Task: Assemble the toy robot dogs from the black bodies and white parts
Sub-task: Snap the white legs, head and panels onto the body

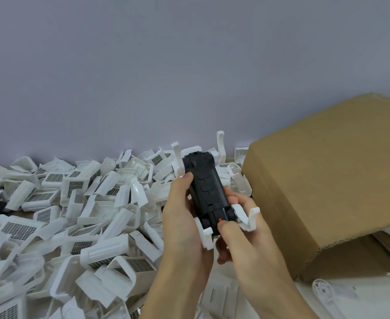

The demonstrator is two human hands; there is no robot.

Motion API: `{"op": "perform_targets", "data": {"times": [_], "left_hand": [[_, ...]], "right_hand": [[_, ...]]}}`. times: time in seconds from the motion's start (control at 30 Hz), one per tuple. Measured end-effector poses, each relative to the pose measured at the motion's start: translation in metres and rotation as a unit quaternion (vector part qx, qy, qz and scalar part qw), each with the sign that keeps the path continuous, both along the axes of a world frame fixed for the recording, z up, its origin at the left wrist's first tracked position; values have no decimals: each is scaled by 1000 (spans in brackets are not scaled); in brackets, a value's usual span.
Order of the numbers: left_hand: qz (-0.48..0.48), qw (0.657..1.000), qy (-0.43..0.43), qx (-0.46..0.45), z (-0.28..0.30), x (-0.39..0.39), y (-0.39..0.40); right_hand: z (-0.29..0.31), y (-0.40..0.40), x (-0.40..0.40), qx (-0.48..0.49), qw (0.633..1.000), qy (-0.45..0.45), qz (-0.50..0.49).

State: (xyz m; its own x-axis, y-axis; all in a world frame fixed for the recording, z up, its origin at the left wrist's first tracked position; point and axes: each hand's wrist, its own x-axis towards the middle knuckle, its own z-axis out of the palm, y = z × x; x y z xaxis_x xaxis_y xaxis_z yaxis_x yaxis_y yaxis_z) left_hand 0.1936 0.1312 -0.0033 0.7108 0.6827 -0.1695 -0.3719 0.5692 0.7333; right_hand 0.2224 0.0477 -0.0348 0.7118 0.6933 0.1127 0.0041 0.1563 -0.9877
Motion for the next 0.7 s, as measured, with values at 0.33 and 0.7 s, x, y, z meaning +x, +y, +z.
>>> {"op": "perform_targets", "data": {"times": [0.33,0.7], "left_hand": [[4,1000,21,-8,3,-1,2],[8,1000,-18,-9,-2,-1,0]], "right_hand": [[-1,4,5,-6,999,46,2],[0,2,3,-9,1000,21,7]]}}
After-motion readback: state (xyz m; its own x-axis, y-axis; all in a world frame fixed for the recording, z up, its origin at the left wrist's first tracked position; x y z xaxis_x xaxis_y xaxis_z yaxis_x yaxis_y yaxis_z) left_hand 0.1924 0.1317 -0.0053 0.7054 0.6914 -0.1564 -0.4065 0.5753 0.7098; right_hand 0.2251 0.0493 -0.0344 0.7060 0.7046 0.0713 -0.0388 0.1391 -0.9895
